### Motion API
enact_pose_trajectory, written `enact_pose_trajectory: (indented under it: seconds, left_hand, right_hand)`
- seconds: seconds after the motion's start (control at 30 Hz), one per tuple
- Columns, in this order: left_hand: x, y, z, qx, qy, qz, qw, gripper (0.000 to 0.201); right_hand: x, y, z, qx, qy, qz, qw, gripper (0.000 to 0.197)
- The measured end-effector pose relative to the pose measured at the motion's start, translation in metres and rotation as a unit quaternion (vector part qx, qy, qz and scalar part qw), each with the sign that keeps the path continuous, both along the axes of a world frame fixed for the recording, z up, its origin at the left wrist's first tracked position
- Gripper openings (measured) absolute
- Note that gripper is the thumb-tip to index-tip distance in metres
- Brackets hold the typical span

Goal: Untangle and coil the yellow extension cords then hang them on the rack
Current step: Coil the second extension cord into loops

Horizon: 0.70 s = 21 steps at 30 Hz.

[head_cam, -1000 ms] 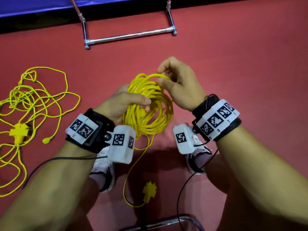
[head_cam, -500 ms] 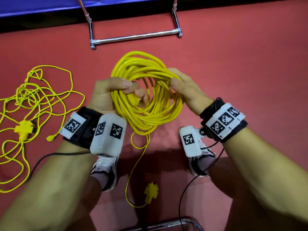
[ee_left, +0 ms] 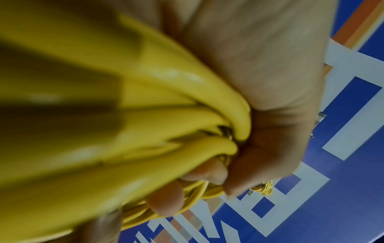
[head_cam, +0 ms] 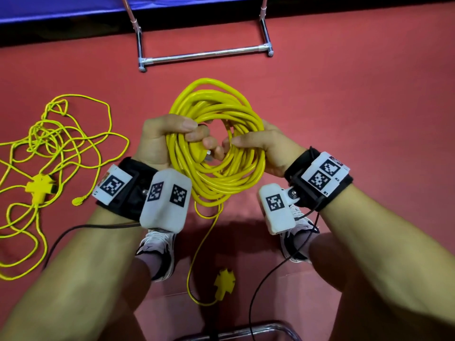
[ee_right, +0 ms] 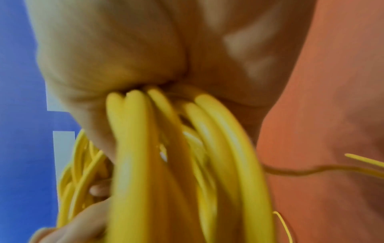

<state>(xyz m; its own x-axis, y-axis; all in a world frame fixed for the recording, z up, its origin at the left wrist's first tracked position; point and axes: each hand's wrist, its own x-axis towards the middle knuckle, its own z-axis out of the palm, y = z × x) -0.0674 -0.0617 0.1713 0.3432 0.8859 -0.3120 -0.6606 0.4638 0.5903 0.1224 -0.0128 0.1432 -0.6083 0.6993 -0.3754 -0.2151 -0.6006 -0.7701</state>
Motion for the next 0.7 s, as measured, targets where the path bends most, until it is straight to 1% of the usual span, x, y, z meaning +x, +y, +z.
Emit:
enact_pose_trajectory:
  seconds: [0.03, 0.07, 0.13, 0.2, 0.27, 0.3, 0.43, 0.47, 0.5, 0.57, 0.6, 0.67, 0.7]
  left_hand:
    - [0.002, 0.000, 0.001, 0.009, -0.015, 0.002, 1.000, 0.052]
    - [0.002, 0.001, 0.002, 0.006, -0.006, 0.016, 1.000, 0.047]
    - [0.005, 0.007, 0.001, -0.015, 0.050, 0.055, 0.997, 0.046]
    - [0.007, 0.010, 0.002, -0.019, 0.102, 0.084, 0.991, 0.041]
    - [0.008, 0.008, 0.002, -0.004, 0.137, 0.101, 0.985, 0.034]
    - [0.008, 0.005, 0.006, -0.002, 0.140, 0.104, 0.985, 0.030]
    - [0.008, -0.010, 0.022, -0.011, 0.133, 0.081, 0.988, 0.015]
    - [0.009, -0.013, 0.025, -0.022, 0.131, 0.081, 0.988, 0.010]
    - [0.010, -0.018, 0.030, -0.030, 0.122, 0.087, 0.988, 0.009]
    - [0.010, -0.029, 0.040, -0.026, 0.107, 0.084, 0.990, 0.021]
    - [0.009, -0.036, 0.046, -0.023, 0.095, 0.078, 0.992, 0.022]
    - [0.007, -0.049, 0.065, -0.007, 0.061, 0.066, 0.996, 0.019]
    - [0.004, -0.054, 0.076, 0.005, 0.043, 0.059, 0.997, 0.026]
  right_hand:
    - [-0.001, -0.001, 0.002, 0.017, -0.013, -0.002, 1.000, 0.030]
    - [-0.004, -0.001, 0.003, 0.031, -0.039, -0.013, 0.999, 0.029]
    - [-0.006, 0.003, 0.005, 0.048, -0.071, -0.035, 0.996, 0.030]
    - [-0.008, 0.006, 0.007, 0.056, -0.083, -0.052, 0.994, 0.029]
    - [-0.010, 0.003, 0.015, 0.066, -0.088, -0.073, 0.991, 0.026]
    - [-0.011, 0.002, 0.019, 0.067, -0.086, -0.081, 0.991, 0.025]
    - [-0.017, -0.009, 0.029, 0.068, -0.093, -0.098, 0.988, 0.026]
    - [-0.019, -0.011, 0.030, 0.047, -0.097, -0.101, 0.989, 0.023]
    - [-0.018, -0.016, 0.032, 0.023, -0.094, -0.101, 0.990, 0.018]
    - [-0.018, -0.026, 0.039, -0.011, -0.082, -0.093, 0.992, 0.006]
    - [-0.018, -0.031, 0.044, -0.014, -0.076, -0.085, 0.993, 0.003]
    - [-0.020, -0.038, 0.060, -0.009, -0.066, -0.073, 0.995, 0.004]
    - [-0.021, -0.041, 0.071, -0.007, -0.054, -0.069, 0.996, 0.008]
